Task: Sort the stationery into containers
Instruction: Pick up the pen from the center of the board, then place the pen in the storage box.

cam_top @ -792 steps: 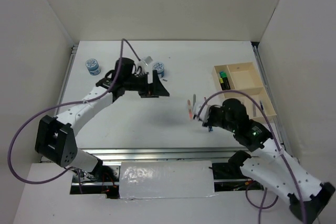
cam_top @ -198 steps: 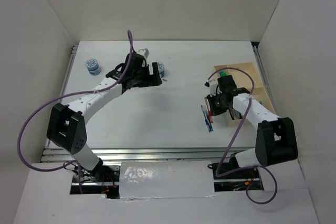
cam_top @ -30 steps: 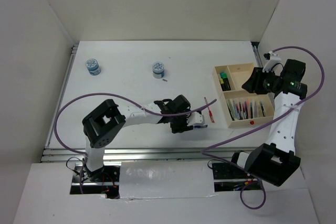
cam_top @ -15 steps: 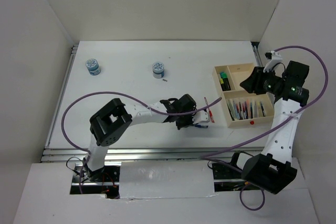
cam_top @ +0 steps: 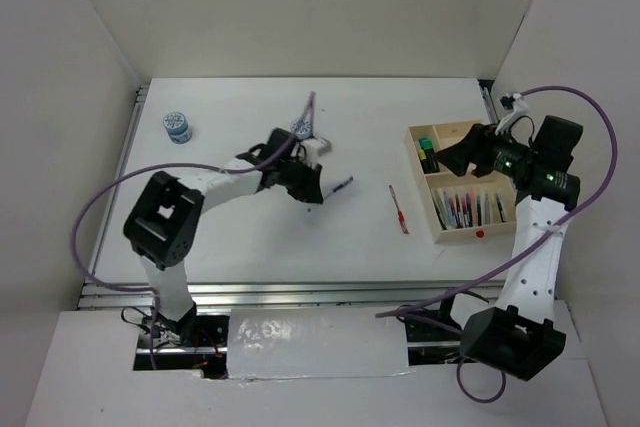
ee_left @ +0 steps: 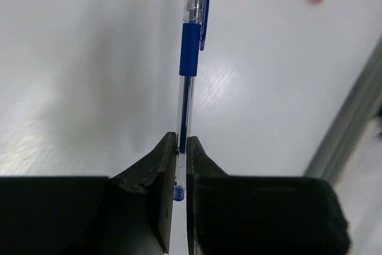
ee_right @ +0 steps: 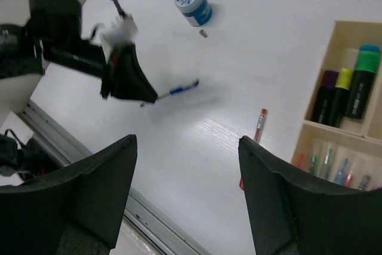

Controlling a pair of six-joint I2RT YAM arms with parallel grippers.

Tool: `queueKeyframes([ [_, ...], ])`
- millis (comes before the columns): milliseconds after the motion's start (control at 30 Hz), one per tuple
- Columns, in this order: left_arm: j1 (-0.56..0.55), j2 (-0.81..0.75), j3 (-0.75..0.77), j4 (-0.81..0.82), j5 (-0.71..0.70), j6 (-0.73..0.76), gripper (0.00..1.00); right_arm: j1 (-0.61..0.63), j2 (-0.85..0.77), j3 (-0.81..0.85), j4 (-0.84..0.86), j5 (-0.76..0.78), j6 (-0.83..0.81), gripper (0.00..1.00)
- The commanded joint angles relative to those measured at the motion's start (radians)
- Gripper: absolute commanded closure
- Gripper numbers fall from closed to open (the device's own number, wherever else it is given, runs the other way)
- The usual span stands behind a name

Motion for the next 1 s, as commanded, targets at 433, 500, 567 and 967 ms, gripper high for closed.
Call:
queueKeyframes([
  [433,0.296,-0.273,-0.401,1.612,0.315,-1.639,1.0,0.564,0.067,-0.09,0.584,-0.02,0.653,0.38],
  [500,0.279,-0.308,-0.424,1.606,0.289,-1.642,1.0,0.599,0.092,-0.041,0.612,0.005,0.666,0.4],
  [567,0.265,-0.307,-0.434,1.647,0.25,-1.698,1.0,0.632,0.115,-0.007,0.623,0.025,0.664,0.42],
  [967,0.187,-0.307,-0.431,1.664,0.203,-1.686,1.0,0.731,0.302,0.082,0.709,0.161,0.877,0.48],
])
